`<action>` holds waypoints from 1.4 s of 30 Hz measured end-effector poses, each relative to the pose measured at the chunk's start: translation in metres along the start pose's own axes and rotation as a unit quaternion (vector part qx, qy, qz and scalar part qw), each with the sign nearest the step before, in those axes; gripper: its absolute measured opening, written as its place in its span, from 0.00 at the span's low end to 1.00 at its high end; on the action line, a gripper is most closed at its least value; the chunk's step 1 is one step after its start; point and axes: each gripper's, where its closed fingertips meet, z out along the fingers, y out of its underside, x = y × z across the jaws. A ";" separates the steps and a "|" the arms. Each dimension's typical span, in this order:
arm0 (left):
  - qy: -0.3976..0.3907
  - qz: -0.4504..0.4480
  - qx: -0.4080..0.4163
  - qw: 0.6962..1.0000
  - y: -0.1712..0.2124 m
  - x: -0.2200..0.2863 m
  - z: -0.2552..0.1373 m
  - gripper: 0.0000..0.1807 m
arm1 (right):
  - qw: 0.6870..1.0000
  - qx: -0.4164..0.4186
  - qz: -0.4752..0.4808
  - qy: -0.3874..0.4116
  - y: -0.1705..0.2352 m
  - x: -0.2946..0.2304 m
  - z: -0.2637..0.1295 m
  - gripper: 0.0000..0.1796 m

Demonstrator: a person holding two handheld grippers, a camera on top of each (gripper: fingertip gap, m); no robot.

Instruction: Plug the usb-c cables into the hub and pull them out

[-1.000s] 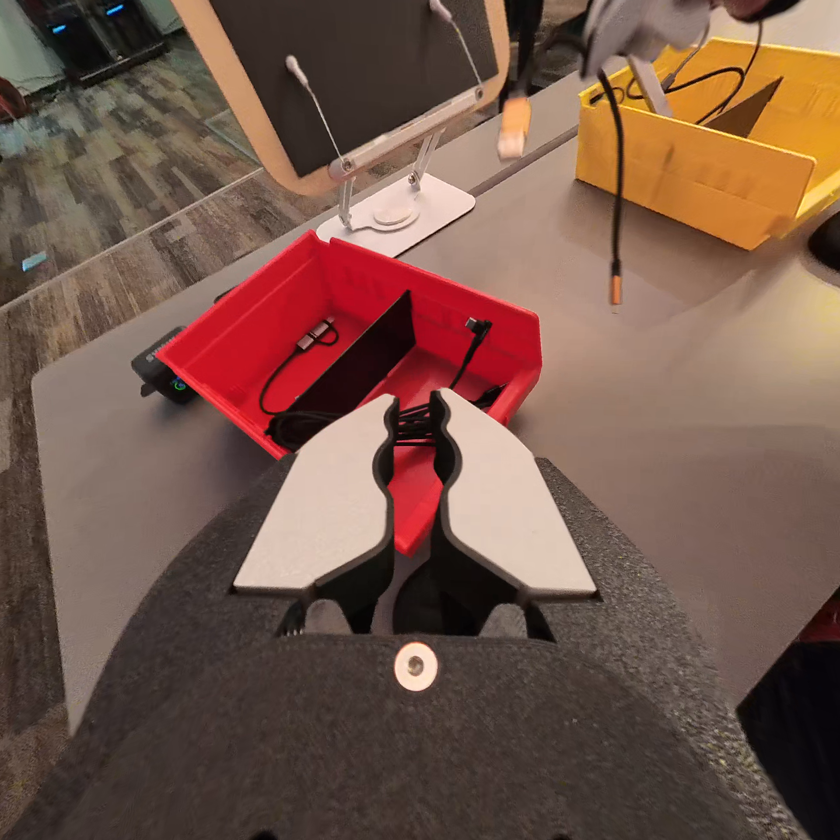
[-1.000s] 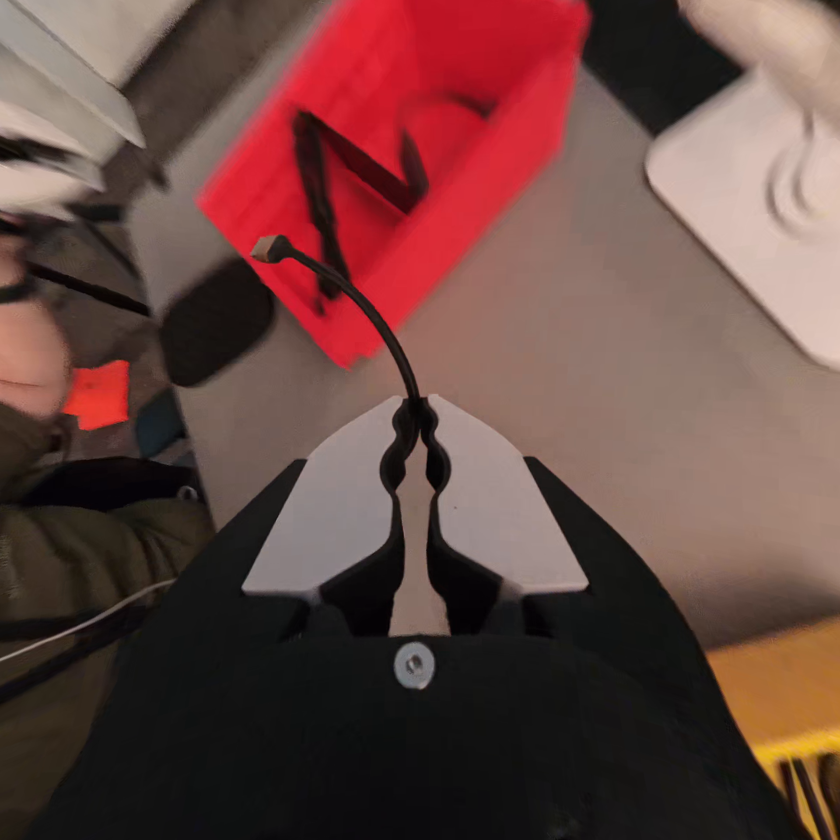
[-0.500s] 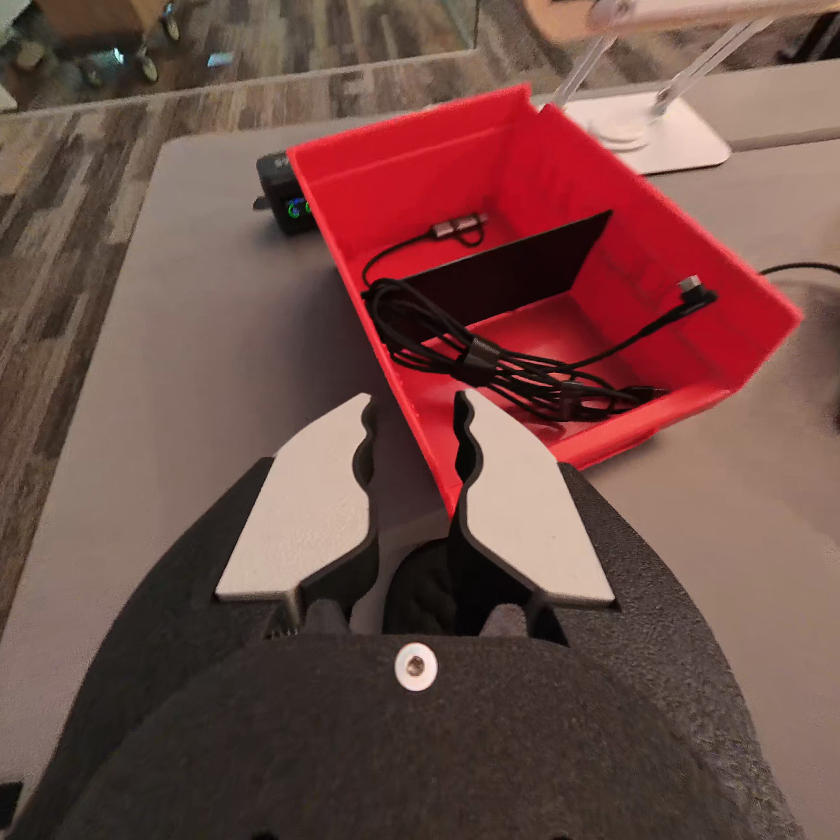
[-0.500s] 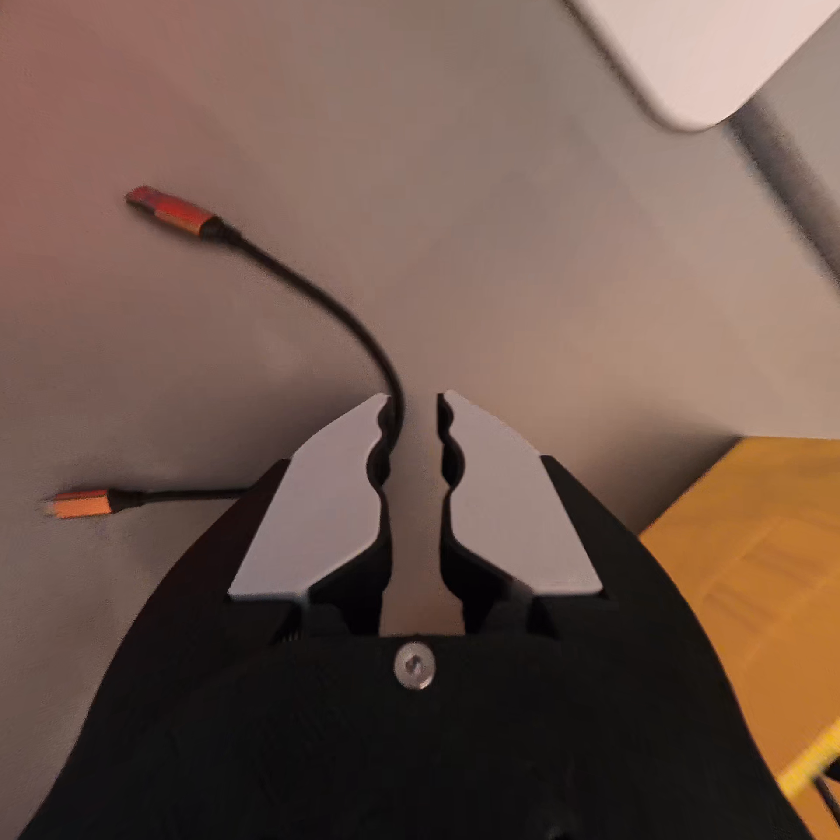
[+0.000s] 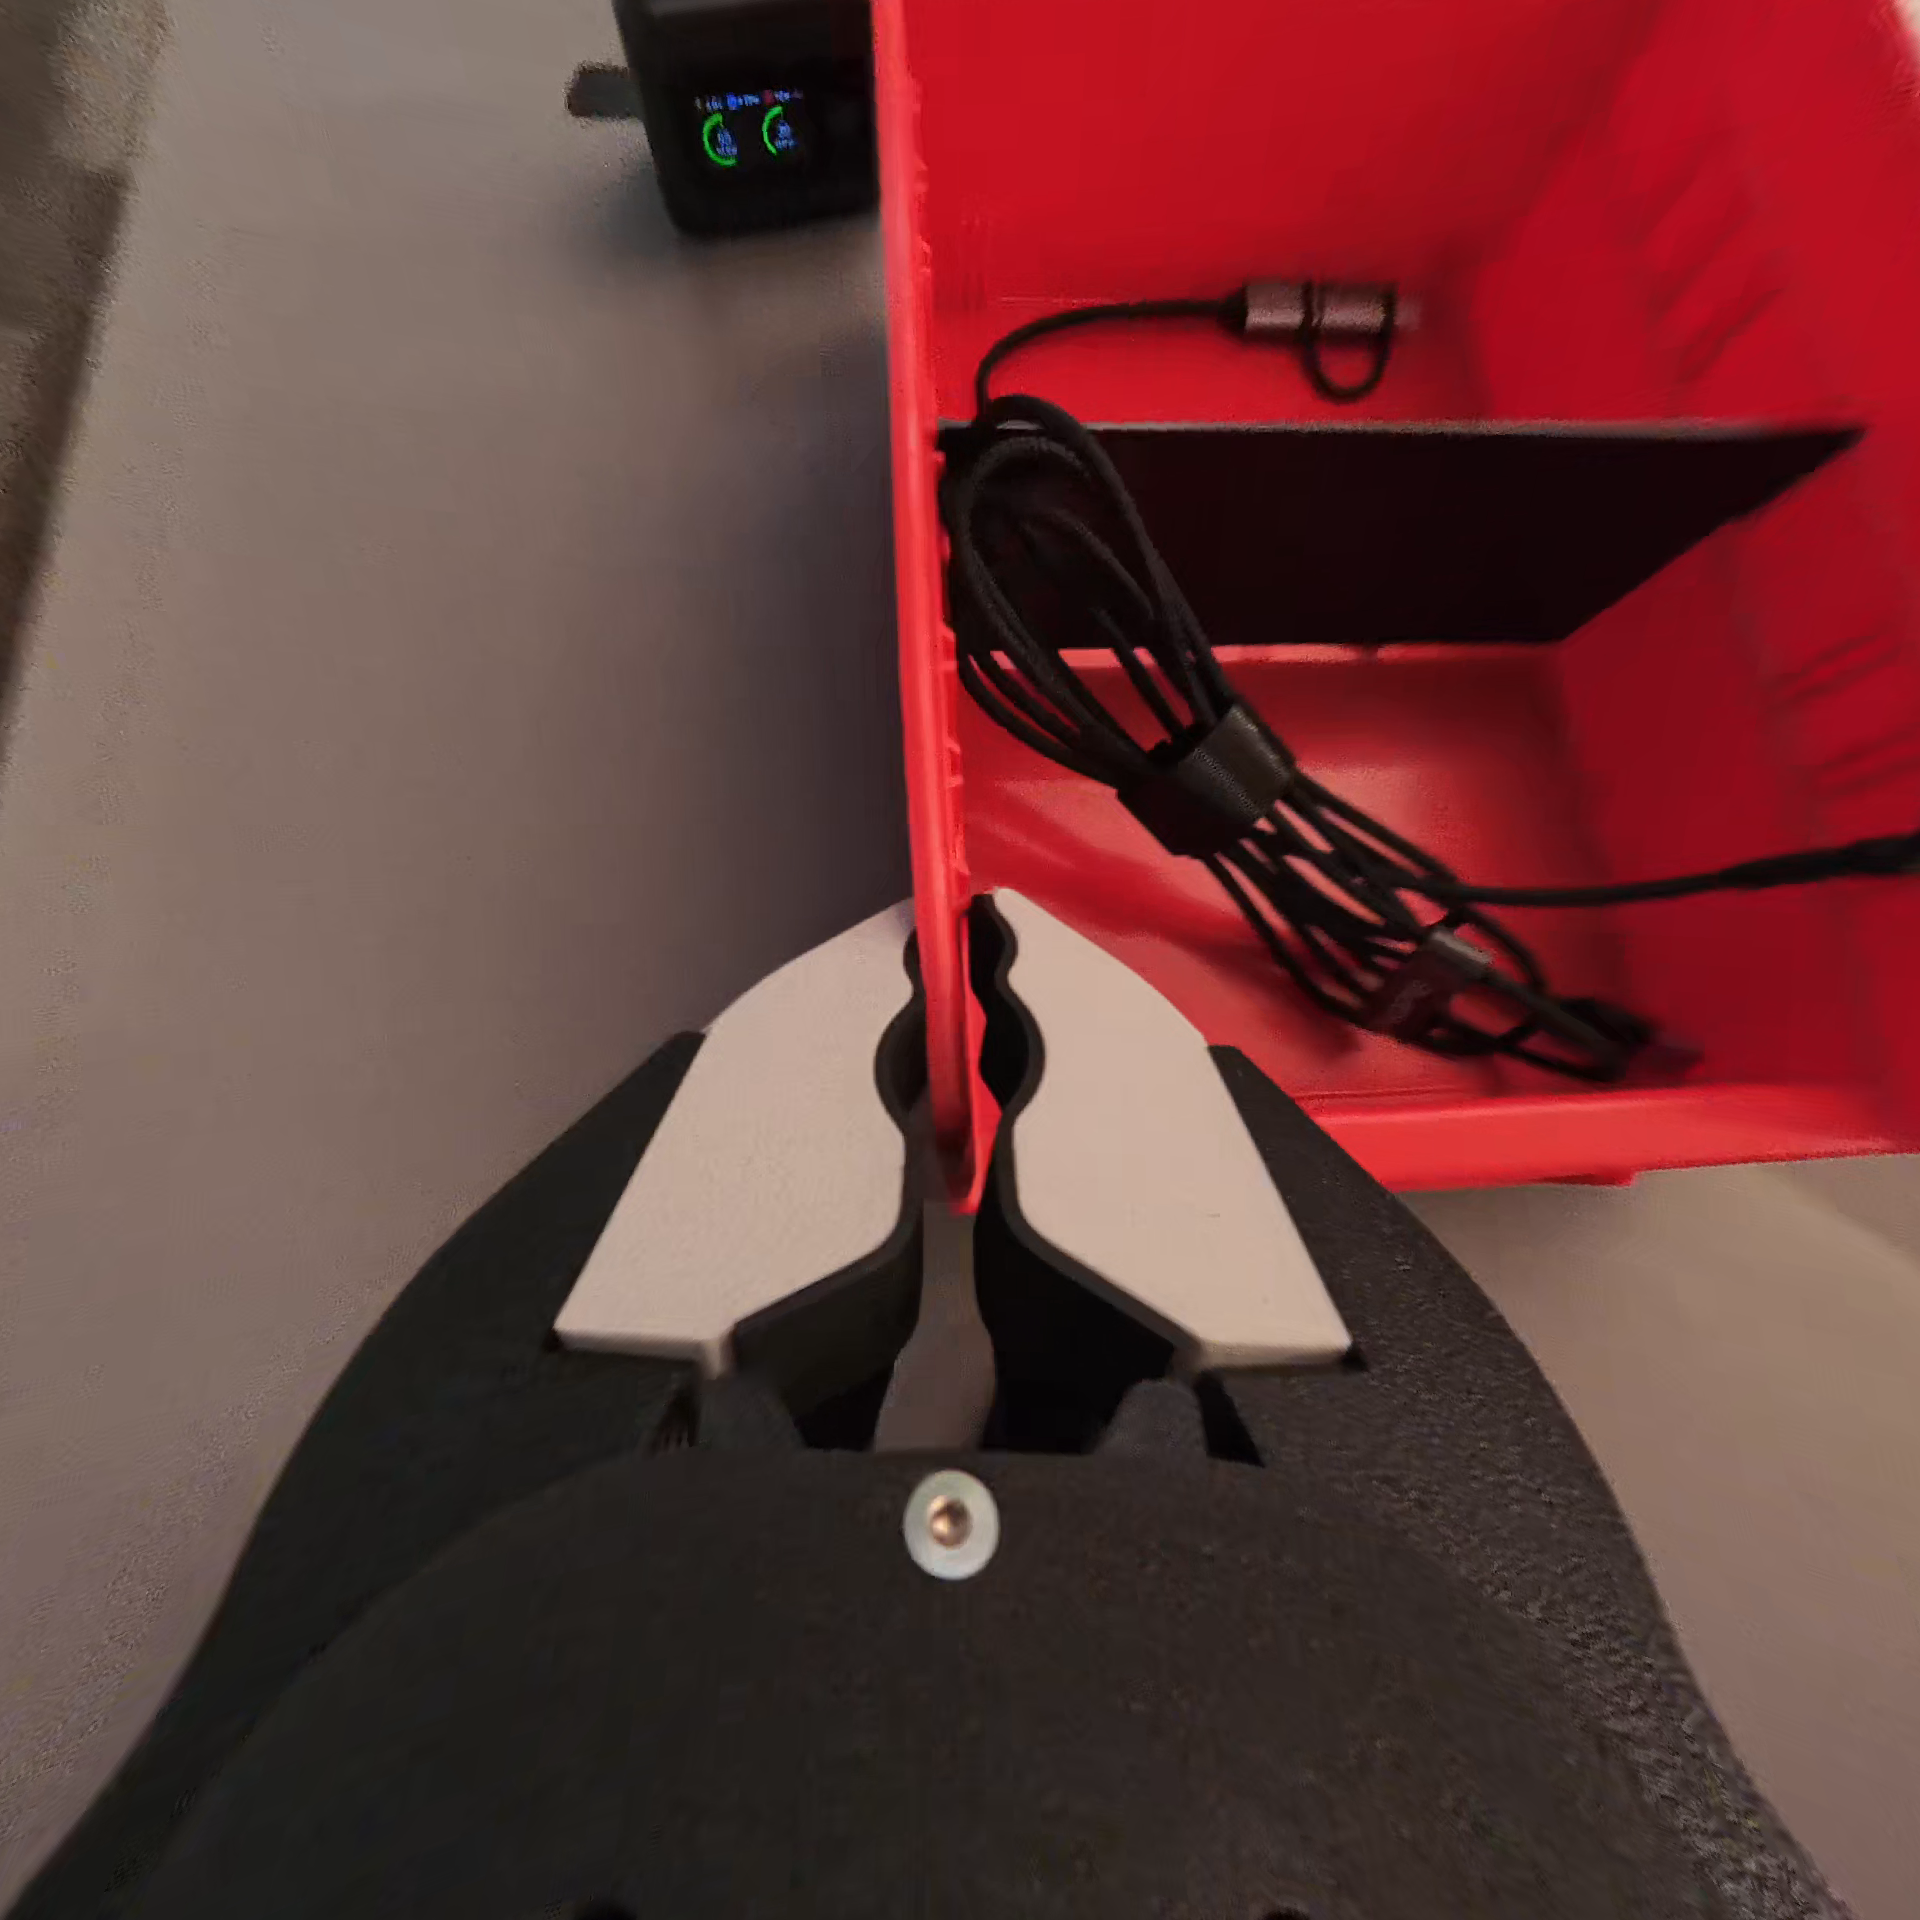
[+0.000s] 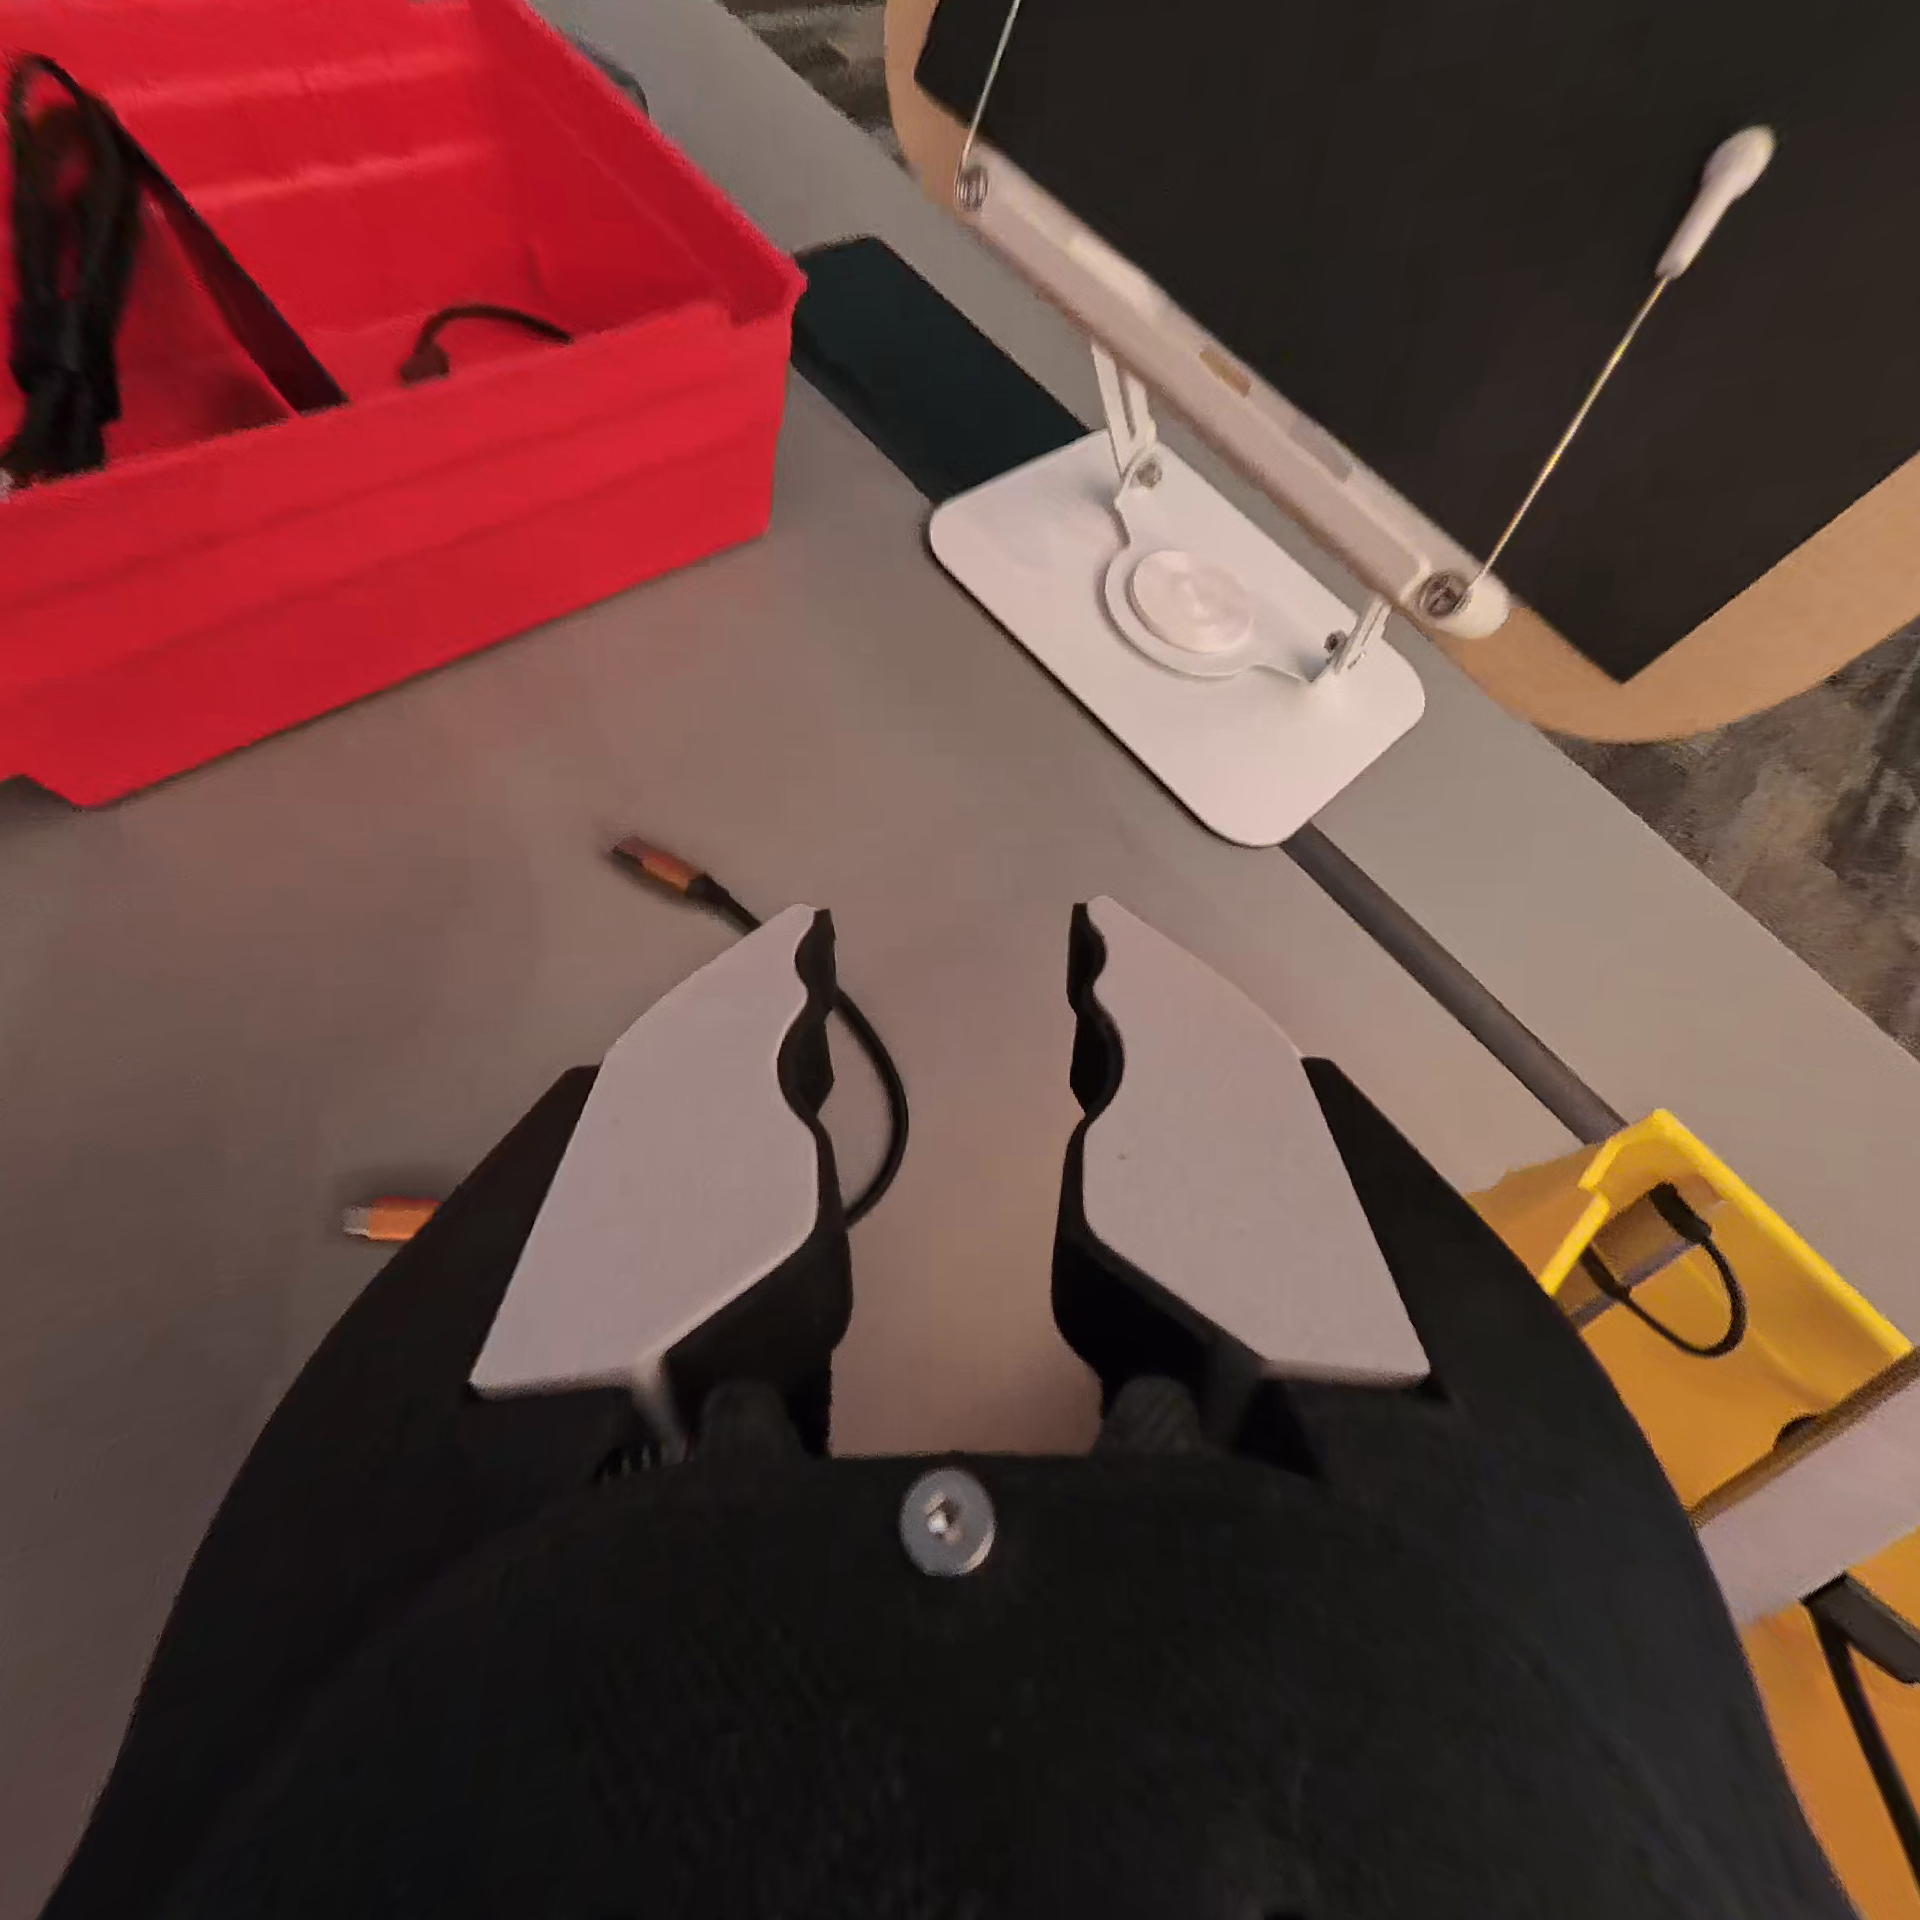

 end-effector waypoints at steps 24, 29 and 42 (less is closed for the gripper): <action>0.186 0.445 0.028 0.876 -0.126 0.078 -0.010 0.04 | 0.995 0.074 -0.073 -0.006 -0.025 0.030 -0.021 0.24; 0.247 0.477 -0.151 0.830 -0.121 0.079 0.044 0.02 | 0.996 0.070 -0.045 -0.015 -0.015 0.040 -0.014 0.24; 0.221 0.711 -0.293 0.599 -0.070 0.022 0.115 0.16 | 0.999 0.036 -0.016 -0.037 0.002 0.041 0.009 0.25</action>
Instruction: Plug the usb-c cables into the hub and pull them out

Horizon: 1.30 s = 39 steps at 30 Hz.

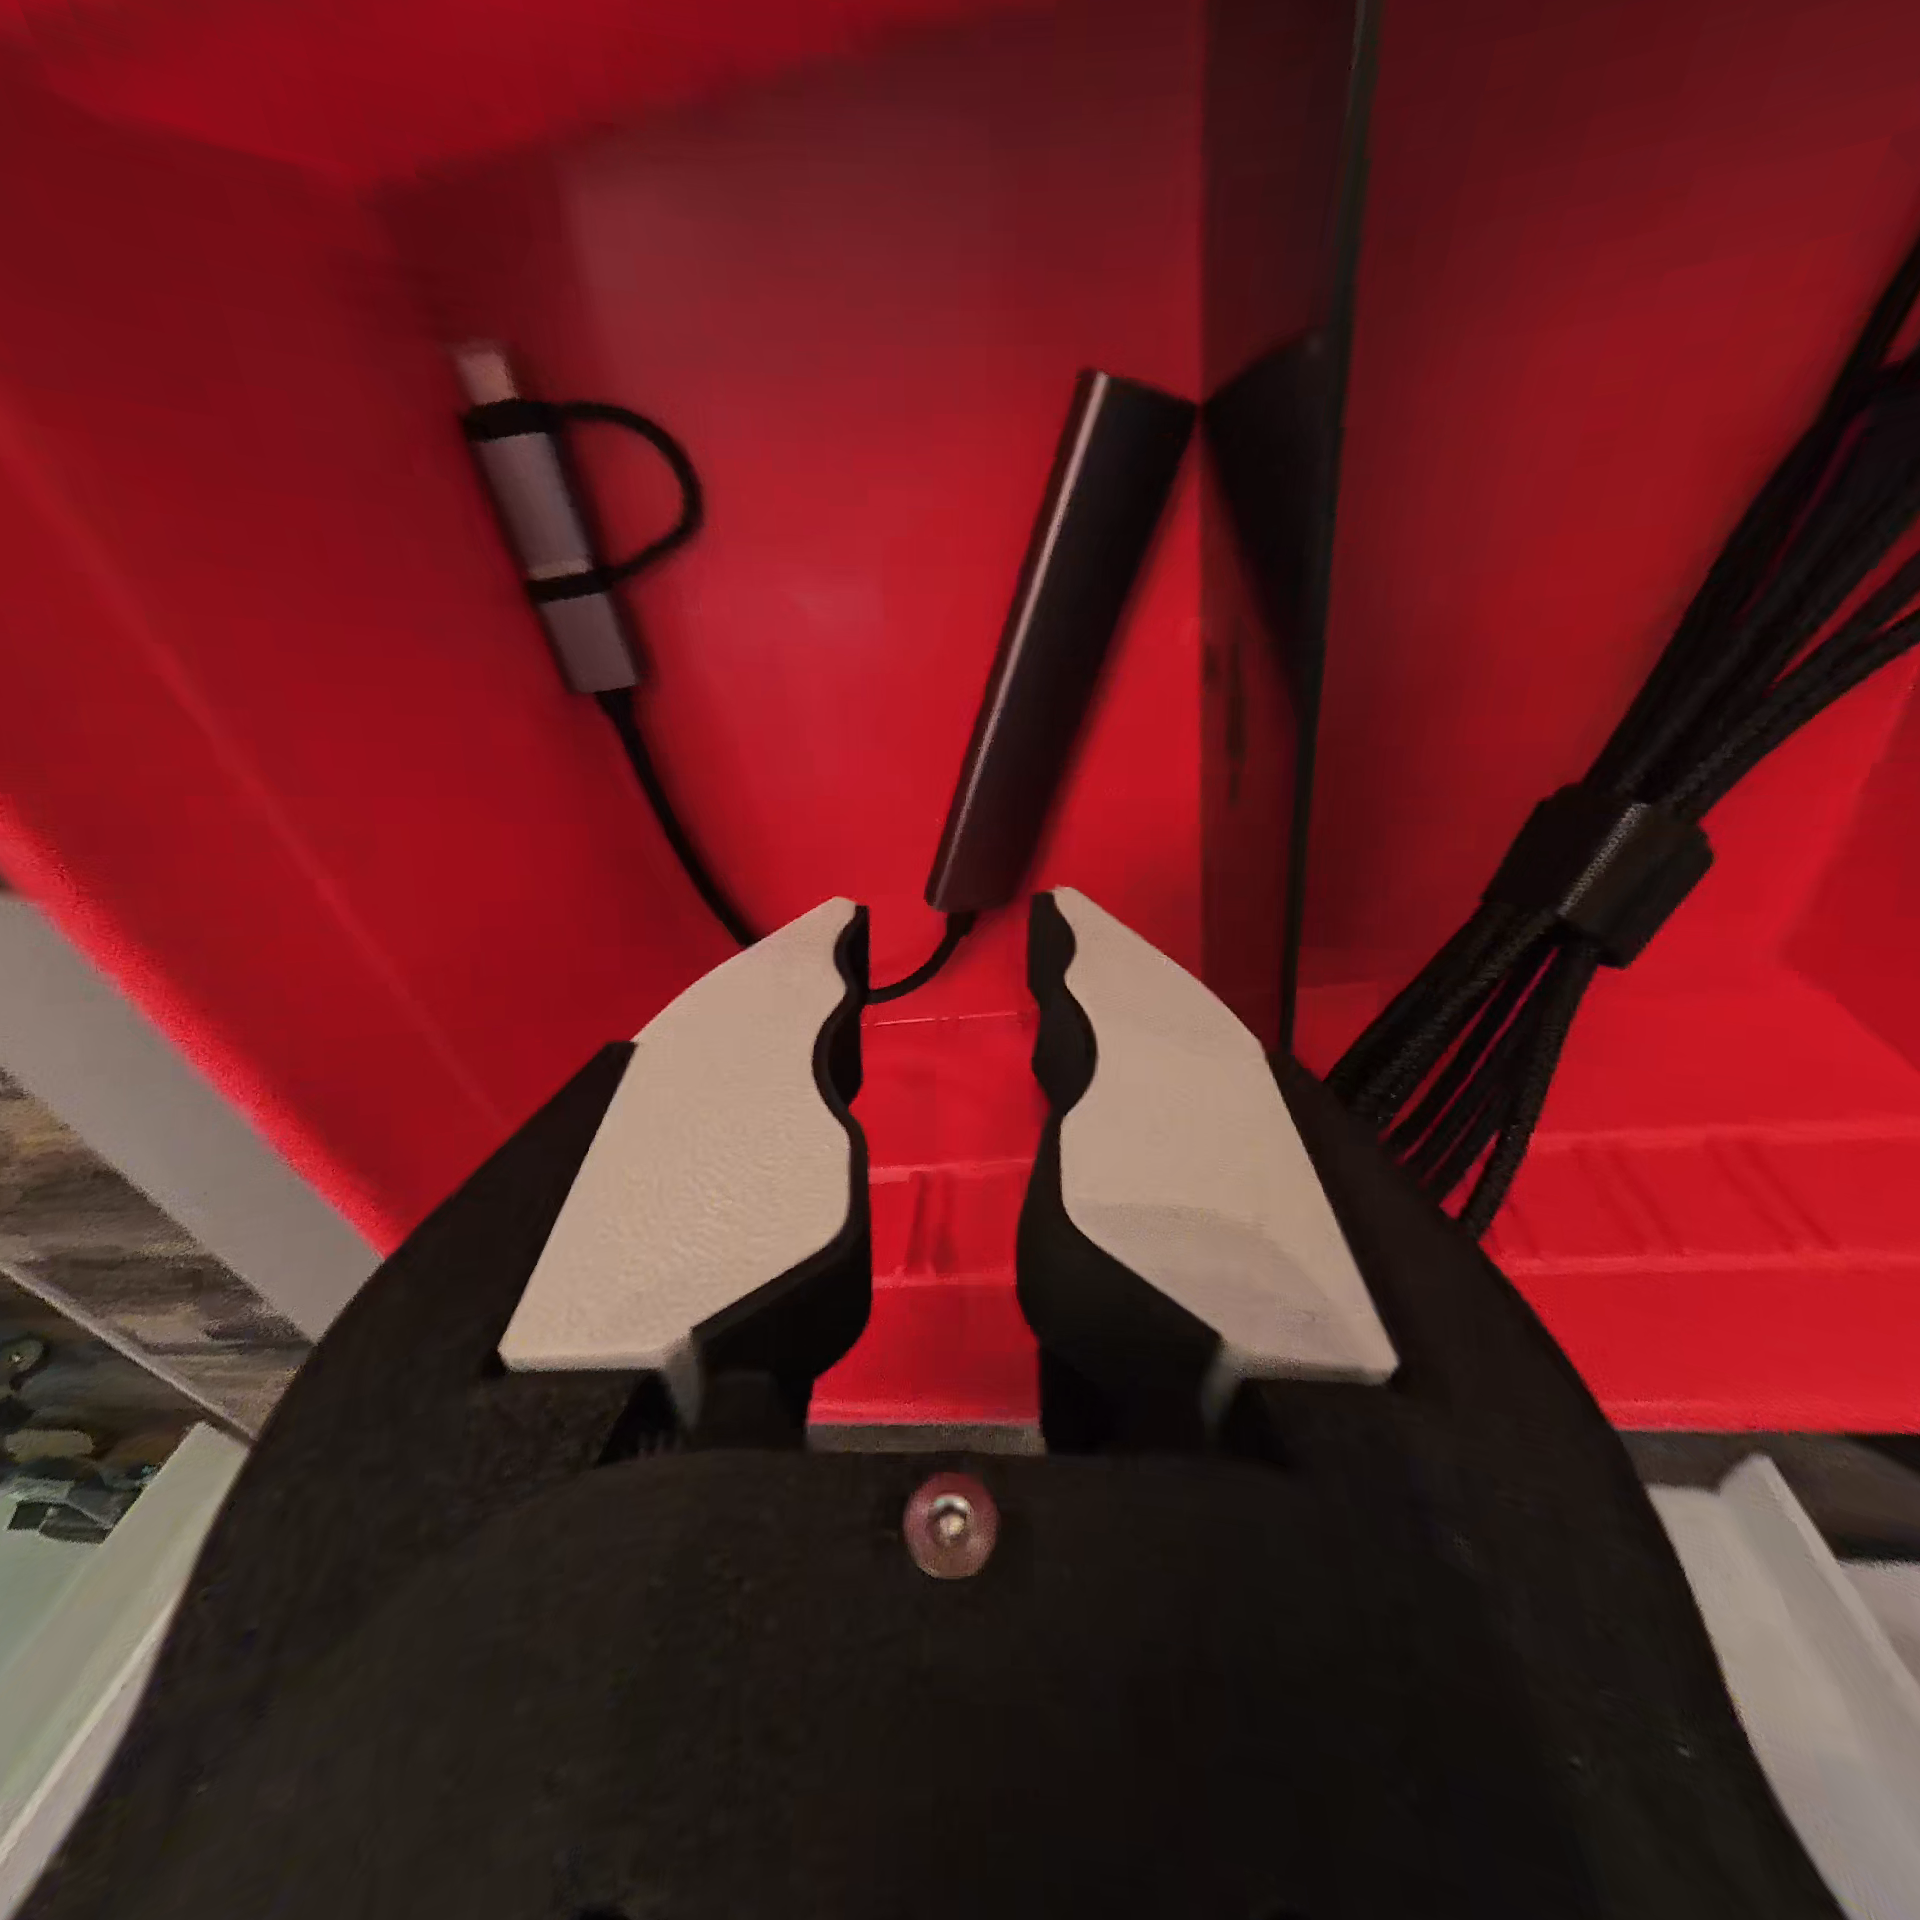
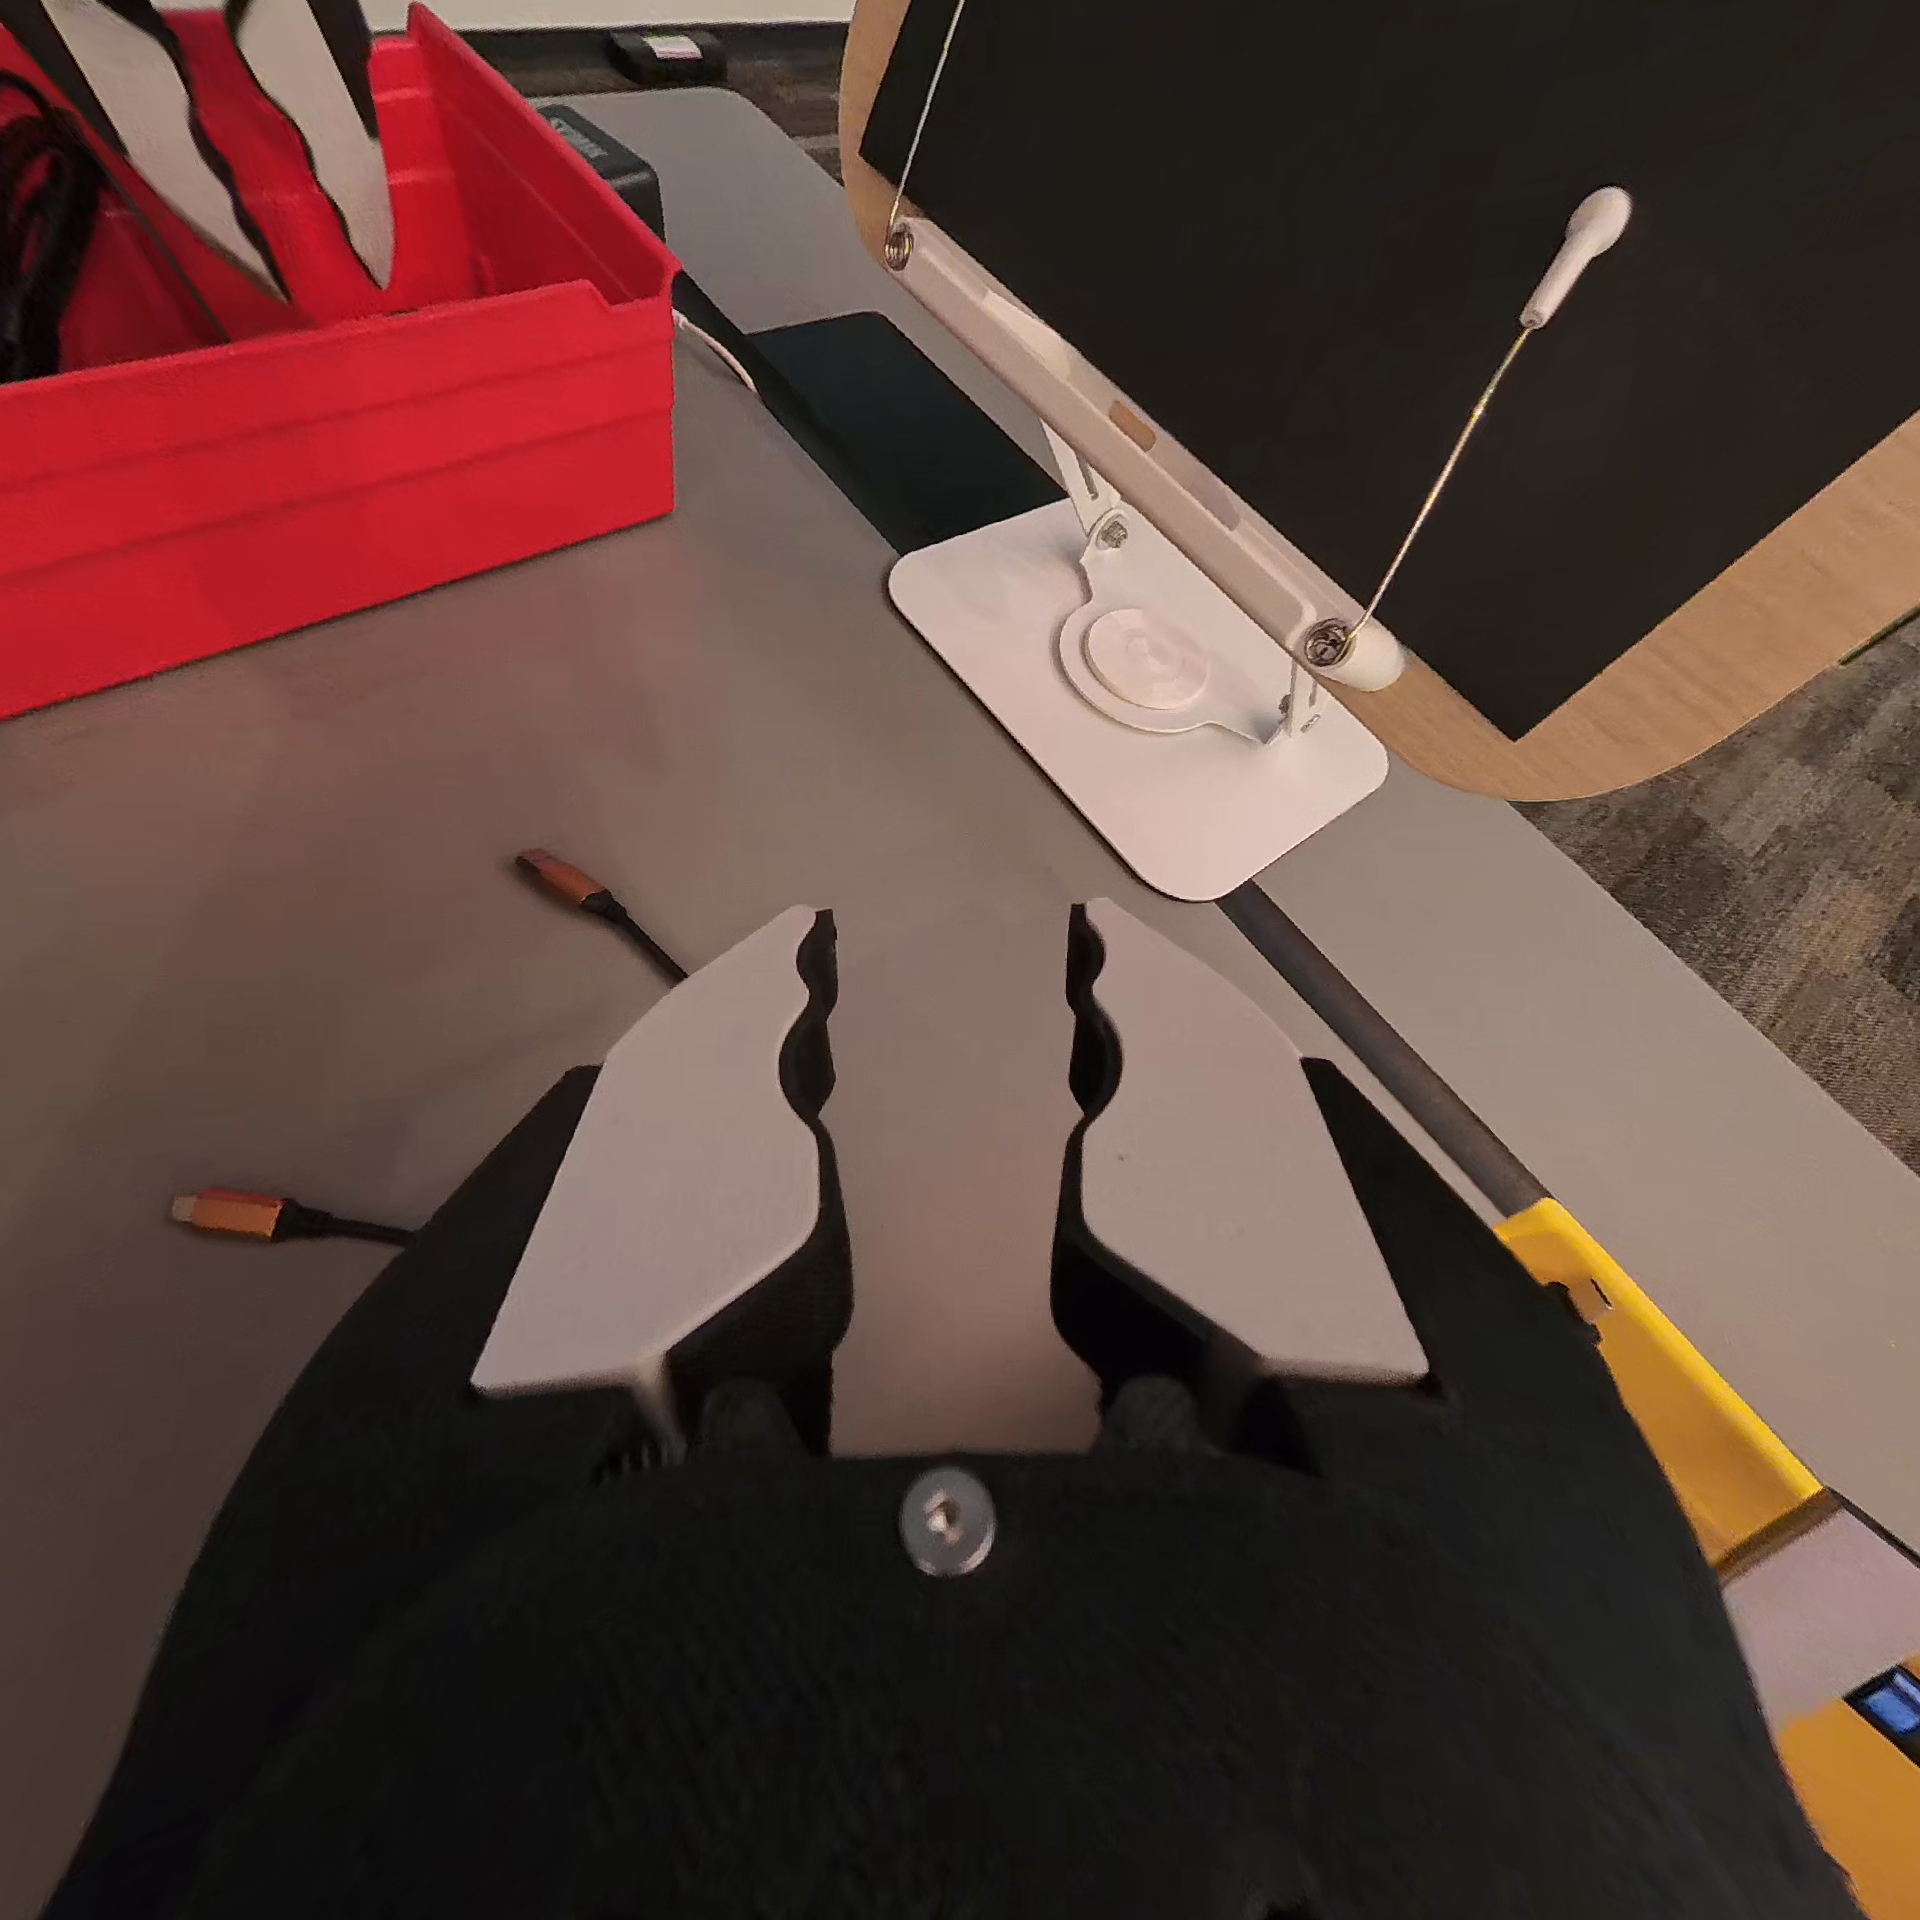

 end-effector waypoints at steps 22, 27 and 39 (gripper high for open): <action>-0.040 -0.053 -0.002 0.998 0.001 -0.021 0.008 0.12 | 0.998 0.026 0.037 -0.051 -0.010 -0.006 -0.007 0.24; -0.126 -0.099 0.055 0.986 -0.017 -0.033 -0.067 0.12 | 0.996 0.049 0.034 -0.063 -0.021 -0.013 -0.014 0.24; -0.242 -0.027 0.046 0.969 -0.125 -0.002 -0.212 0.12 | 0.969 0.206 -0.121 -0.067 -0.090 -0.089 -0.033 0.31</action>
